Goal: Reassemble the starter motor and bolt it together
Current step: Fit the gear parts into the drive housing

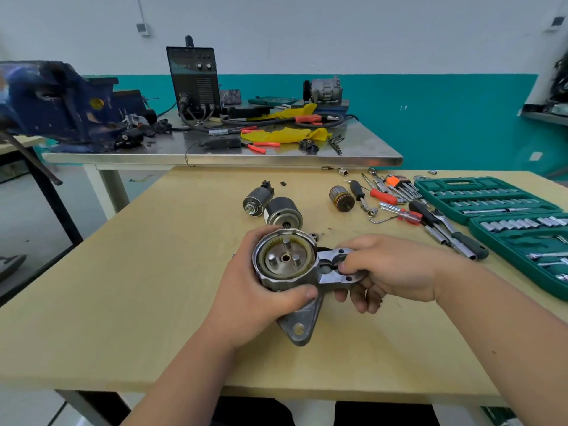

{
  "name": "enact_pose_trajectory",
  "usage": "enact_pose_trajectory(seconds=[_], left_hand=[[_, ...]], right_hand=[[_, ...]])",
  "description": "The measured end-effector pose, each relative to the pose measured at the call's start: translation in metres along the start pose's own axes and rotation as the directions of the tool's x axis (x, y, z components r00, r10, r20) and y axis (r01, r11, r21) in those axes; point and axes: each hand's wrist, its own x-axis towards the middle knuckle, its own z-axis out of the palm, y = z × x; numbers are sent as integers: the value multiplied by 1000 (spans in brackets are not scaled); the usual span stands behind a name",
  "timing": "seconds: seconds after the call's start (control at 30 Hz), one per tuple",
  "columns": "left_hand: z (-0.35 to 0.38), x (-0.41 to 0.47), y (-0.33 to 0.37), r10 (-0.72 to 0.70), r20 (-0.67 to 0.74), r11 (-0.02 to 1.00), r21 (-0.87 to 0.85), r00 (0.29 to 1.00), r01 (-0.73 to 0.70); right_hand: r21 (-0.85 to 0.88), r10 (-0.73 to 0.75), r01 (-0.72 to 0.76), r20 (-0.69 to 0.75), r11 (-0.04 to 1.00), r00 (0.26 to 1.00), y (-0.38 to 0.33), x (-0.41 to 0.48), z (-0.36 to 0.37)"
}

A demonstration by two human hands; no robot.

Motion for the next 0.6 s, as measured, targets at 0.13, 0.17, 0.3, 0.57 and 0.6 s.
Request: enact_pose_trajectory(seconds=[0.13,0.17,0.3,0.57,0.6], left_hand=[[8,-9,6,50,-4,996,73,999,-49],[9,-10,7,53,-10,996,74,999,-52],[9,-11,9,53,-15,996,72,998,-52],[9,5,8,-22,13,999,40,1000,22],[9,6,7,-26,10,999,37,1000,26]], right_hand=[[-71,7,-11,-47,997,999,1,-4,3],[-67,1,-5,-60,998,998,2,-4,4],[-30,-12,9,-88,1000,996,4,-7,7],[48,43,-41,-56,998,997,2,0,-4],[62,48,-46,-45,997,998,3,1,-5]])
